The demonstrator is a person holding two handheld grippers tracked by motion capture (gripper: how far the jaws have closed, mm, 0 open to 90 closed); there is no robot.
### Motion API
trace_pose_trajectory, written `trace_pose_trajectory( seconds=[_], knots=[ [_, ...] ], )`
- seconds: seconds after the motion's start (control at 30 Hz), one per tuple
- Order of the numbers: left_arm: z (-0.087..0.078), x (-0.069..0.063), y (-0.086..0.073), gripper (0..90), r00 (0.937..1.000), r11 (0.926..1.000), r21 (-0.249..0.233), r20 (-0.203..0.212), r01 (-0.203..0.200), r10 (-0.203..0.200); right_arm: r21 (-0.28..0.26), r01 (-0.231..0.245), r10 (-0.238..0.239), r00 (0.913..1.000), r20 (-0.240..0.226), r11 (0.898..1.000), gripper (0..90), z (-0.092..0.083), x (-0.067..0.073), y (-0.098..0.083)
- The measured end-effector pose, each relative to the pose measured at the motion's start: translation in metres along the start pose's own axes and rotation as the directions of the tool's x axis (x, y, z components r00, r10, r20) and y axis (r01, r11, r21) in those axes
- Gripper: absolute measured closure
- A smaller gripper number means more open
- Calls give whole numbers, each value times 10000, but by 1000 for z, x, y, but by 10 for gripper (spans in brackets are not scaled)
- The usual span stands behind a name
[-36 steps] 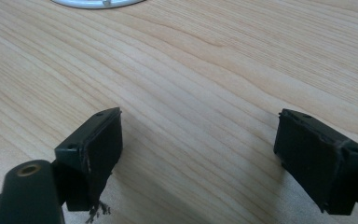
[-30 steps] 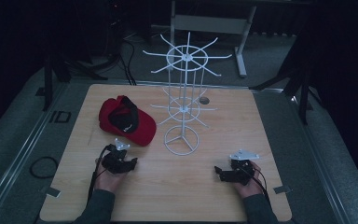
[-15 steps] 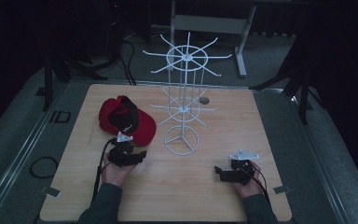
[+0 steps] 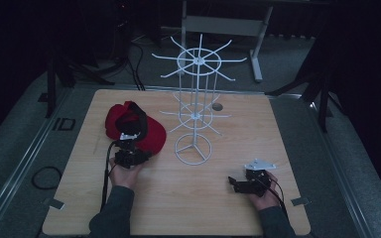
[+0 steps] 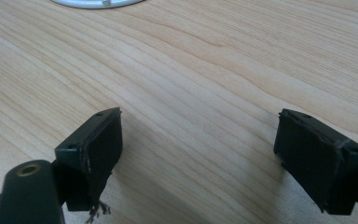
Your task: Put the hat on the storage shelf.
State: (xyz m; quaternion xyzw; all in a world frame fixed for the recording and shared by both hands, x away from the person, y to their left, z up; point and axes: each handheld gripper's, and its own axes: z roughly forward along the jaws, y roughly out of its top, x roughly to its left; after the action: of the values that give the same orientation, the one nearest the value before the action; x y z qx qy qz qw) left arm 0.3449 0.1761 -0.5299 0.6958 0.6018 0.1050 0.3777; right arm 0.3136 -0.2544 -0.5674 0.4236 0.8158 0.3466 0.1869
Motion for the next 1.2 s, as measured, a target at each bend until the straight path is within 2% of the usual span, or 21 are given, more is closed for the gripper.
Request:
trace_pose_trajectory(
  seconds=[0.13,0.27,0.37,0.5,0.63,0.7,0.8,0.93,1.0,1.2],
  knots=[
    [-9,5,0,668,9996,10000,-40,-292,-61,60,-2,1,-1,10000,2,10000,152,0,0,0],
    [-15,16,0,673,9986,9997,-101,-498,200,-205,2,11,-11,10000,2,10000,152,0,0,0],
    [-15,21,0,650,9985,9990,-146,-349,427,-431,-1,3,-3,10000,2,10000,152,0,0,0],
    [-6,18,1,568,9985,9986,-96,-162,523,-525,-1,-1,1,10000,-1,10000,152,0,0,0],
    [11,16,2,504,9963,9964,-36,-157,842,-843,-2,2,-2,10000,0,10000,152,0,0,0],
    [18,17,4,494,9931,9931,-126,-151,1163,-1165,0,0,0,10000,1,10000,152,0,0,0],
    [24,20,7,495,9911,9912,-182,-214,1310,-1314,6,4,-4,10000,2,10000,151,0,0,0],
    [32,25,11,520,9902,9906,-69,-290,1367,-1368,7,3,-3,10000,1,10000,152,0,0,0],
    [34,26,10,590,9909,9914,-31,-303,1310,-1310,11,-8,8,10000,-2,10000,151,0,0,0],
    [32,24,6,656,9930,9936,-316,-425,1085,-1098,9,5,-5,10000,3,10000,152,0,0,0]
  ],
)
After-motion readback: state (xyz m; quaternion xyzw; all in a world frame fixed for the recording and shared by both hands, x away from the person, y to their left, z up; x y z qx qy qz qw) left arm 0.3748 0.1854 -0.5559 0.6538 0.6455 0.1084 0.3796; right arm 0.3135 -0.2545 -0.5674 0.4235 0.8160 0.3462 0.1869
